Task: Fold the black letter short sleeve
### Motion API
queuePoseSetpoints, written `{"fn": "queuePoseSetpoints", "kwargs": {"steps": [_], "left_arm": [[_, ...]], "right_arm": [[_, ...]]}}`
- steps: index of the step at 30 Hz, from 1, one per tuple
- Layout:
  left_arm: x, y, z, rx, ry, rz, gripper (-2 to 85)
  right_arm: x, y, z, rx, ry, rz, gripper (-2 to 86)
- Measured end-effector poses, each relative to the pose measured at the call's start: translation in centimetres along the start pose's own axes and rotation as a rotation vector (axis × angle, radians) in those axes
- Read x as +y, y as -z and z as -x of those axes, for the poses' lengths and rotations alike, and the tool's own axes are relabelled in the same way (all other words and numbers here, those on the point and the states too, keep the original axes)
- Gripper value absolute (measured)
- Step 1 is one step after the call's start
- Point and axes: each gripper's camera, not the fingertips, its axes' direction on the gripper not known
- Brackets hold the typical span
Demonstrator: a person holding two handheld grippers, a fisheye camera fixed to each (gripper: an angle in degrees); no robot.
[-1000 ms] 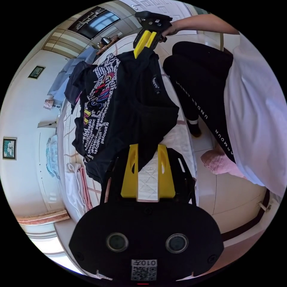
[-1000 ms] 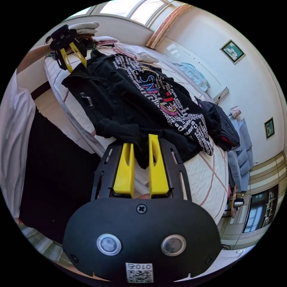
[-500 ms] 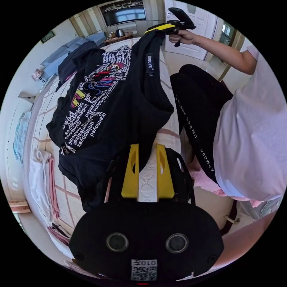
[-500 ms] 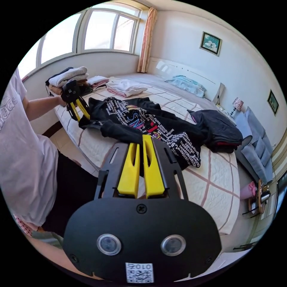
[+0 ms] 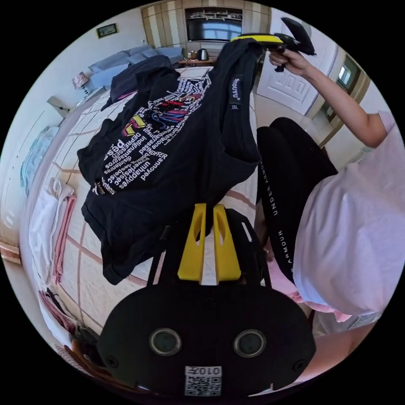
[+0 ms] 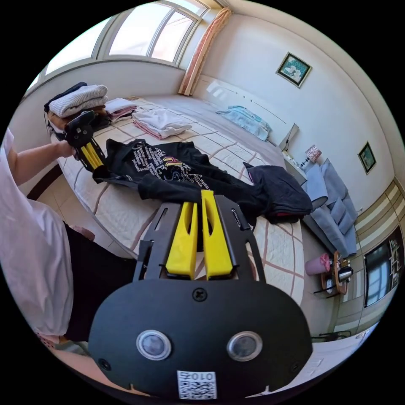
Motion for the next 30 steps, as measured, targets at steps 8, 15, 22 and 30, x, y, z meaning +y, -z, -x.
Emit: {"fn": "queuePoseSetpoints", "kwargs": {"steps": [8,15,22,30], "left_arm": [[7.2,9.9,-1.0,-0.185,0.233,-0.411,0.1],[6.5,26.2,-8.5,-0.672,0.127,-0.738,-0.3],[13.0,39.9,-16.9,-0.744,-0.066,-0.986,-0.3],[20.7,48.1,-25.4,-0.893,-0.205,-1.108,-0.3]], "right_arm": [[2.2,4.2,1.7,0.064,-0.057,0.057,1.1],[-6.4,21.8,0.0,0.351,-0.102,-0.135,0.8],[-5.9,42.8,4.8,0.349,-0.022,-0.586,0.9],[-6.8,50.0,12.1,0.589,0.150,-0.643,0.8]]}}
